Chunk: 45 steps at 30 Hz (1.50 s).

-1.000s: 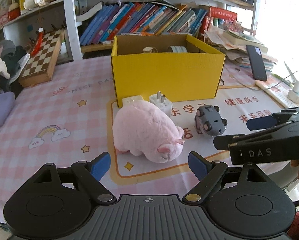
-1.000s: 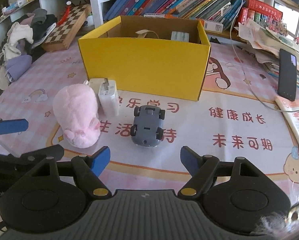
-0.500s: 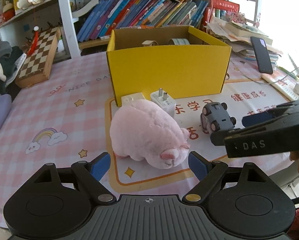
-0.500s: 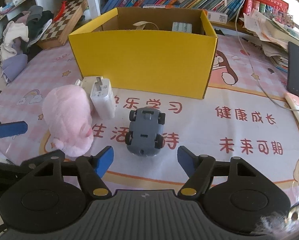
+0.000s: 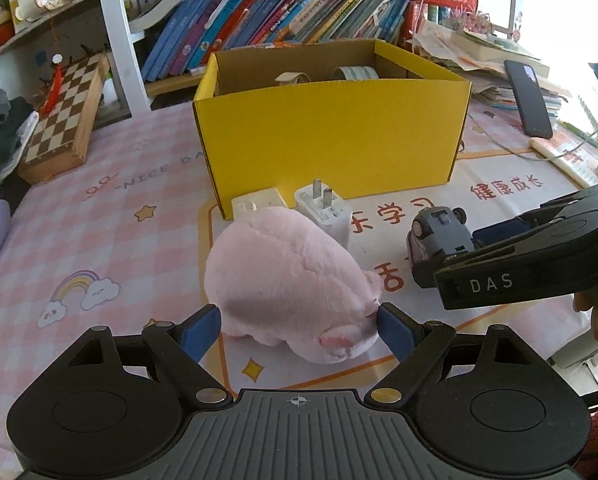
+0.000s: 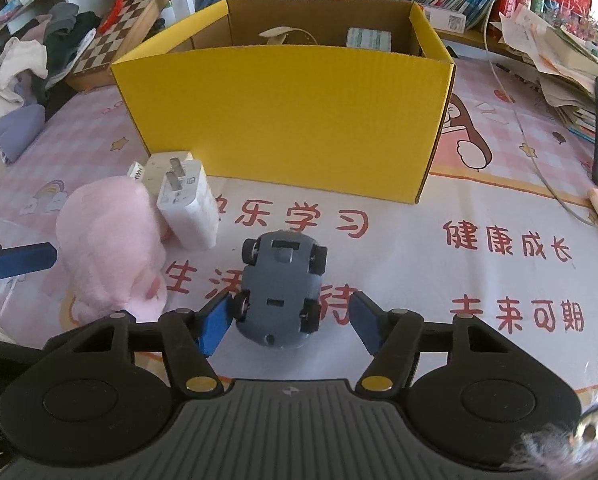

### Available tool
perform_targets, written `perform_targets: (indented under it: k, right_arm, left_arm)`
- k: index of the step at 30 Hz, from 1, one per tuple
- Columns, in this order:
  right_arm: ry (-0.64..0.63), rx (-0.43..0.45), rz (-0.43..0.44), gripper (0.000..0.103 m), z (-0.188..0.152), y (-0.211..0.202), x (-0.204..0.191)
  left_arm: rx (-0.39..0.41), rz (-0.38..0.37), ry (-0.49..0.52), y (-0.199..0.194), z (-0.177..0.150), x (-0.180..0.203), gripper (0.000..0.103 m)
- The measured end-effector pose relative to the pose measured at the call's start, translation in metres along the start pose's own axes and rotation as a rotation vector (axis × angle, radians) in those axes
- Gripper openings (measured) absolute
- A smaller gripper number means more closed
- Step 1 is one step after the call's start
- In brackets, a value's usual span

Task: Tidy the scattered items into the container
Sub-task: 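Close the right gripper on the toy car while the left gripper grasps the pink pig, then lift the toy car with the right gripper while the left gripper lifts the pig toward the box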

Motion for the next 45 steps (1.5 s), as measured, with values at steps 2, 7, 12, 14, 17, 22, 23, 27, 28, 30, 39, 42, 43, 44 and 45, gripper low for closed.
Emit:
perform_targets:
  k: [2, 7, 12, 14, 17, 22, 23, 27, 28, 30, 39, 42, 43, 44, 45]
  right_arm:
    - [-0.002, -0.002, 0.004, 0.061, 0.002, 0.002, 0.002]
    - [-0.015, -0.008, 0.016, 0.055, 0.006, 0.006, 0.005]
    - [-0.017, -0.007, 0.026, 0.047, 0.009, 0.005, 0.009]
    - [-0.017, -0.006, 0.028, 0.047, 0.01, 0.005, 0.011]
    - [-0.023, -0.013, 0.029, 0.047, 0.01, 0.006, 0.011]
    - [-0.046, -0.016, 0.04, 0.047, 0.014, 0.009, 0.008]
    - [-0.051, -0.017, 0.041, 0.047, 0.015, 0.01, 0.008]
    - [-0.06, -0.027, 0.041, 0.047, 0.019, 0.015, 0.007]
    - [-0.06, -0.03, 0.04, 0.047, 0.019, 0.017, 0.007]
    - [-0.057, -0.035, 0.04, 0.044, 0.019, 0.018, 0.008]
    - [-0.05, -0.006, 0.038, 0.041, 0.016, 0.006, 0.007]
    - [-0.041, 0.019, 0.038, 0.041, 0.016, -0.003, 0.006]
    - [-0.038, 0.027, 0.038, 0.041, 0.016, -0.006, 0.006]
    - [-0.035, 0.035, 0.038, 0.041, 0.016, -0.009, 0.005]
    - [-0.031, 0.042, 0.038, 0.041, 0.015, -0.012, 0.005]
  left_arm:
    - [-0.004, -0.002, -0.005, 0.003, 0.001, 0.0, 0.088]
    - [-0.005, 0.01, -0.018, 0.01, 0.005, 0.0, 0.091]
    - [-0.006, 0.013, -0.027, 0.015, 0.007, 0.0, 0.095]
    - [-0.005, 0.017, -0.027, 0.017, 0.008, 0.001, 0.095]
    - [-0.007, 0.021, -0.034, 0.019, 0.009, 0.0, 0.096]
    - [-0.01, 0.019, -0.039, 0.022, 0.009, -0.002, 0.098]
    - [-0.01, 0.019, -0.04, 0.022, 0.009, -0.002, 0.098]
    - [-0.012, 0.024, -0.039, 0.026, 0.01, -0.002, 0.098]
    - [-0.012, 0.023, -0.04, 0.026, 0.01, -0.003, 0.098]
    - [-0.012, 0.02, -0.043, 0.027, 0.01, -0.004, 0.098]
    - [0.001, -0.019, -0.071, 0.018, 0.008, -0.011, 0.082]
    - [0.009, -0.028, -0.075, 0.011, 0.008, -0.014, 0.077]
    - [0.014, -0.028, -0.082, 0.008, 0.007, -0.016, 0.076]
    - [0.019, -0.03, -0.086, 0.005, 0.007, -0.018, 0.075]
    - [0.025, -0.03, -0.089, 0.003, 0.007, -0.019, 0.075]
Point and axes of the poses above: each gripper's, at about its wrist camera, not at the fingertips, and y roughly the way its jaws point, x to its right, z to its top, the point moved 2 cm from there along y, roughly the way its jaws point, and after that the axes turned 7 degrees about z, right-handed, at the moved point
